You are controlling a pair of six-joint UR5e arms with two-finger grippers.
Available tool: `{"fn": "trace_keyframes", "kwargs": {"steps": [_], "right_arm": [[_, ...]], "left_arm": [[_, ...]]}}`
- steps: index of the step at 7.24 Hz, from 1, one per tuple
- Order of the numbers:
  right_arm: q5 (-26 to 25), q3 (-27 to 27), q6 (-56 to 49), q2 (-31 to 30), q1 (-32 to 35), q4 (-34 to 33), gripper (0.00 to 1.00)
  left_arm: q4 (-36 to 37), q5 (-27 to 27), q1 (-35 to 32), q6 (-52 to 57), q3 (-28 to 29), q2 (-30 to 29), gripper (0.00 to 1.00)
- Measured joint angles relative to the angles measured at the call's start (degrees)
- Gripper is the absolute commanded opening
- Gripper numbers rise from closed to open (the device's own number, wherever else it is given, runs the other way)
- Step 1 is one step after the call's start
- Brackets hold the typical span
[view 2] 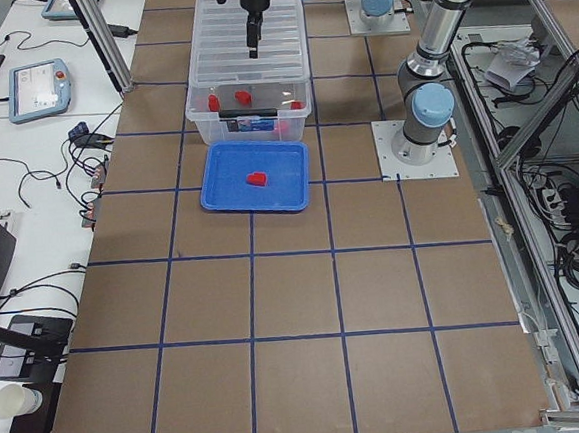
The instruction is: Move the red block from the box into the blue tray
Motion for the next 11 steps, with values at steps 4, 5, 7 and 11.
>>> {"fn": "trace_keyframes", "kwargs": {"steps": [4, 5, 7, 11], "right_arm": [[0.02, 0.00, 8.05, 0.14, 6.57, -0.18, 1.00], [0.03, 0.00, 8.36, 0.15, 7.28, -0.20, 1.00], [0.06, 0.00, 8.50, 0.15, 7.81, -0.13, 1.00], [1.59, -0.01, 8.51, 0.23, 7.95, -0.05, 1.00]], "left_arm": [[0.57, -7.10, 2.42, 0.32, -0.57, 0.13, 1.00], [0.63, -7.79, 2.59, 0.39, -0.62, 0.18, 1.00], [0.64, -8.09, 2.81, 1.52, -0.66, -0.06, 1.00], [0.47, -7.92, 2.87, 2.58, 0.35, 0.02, 1.00]]}}
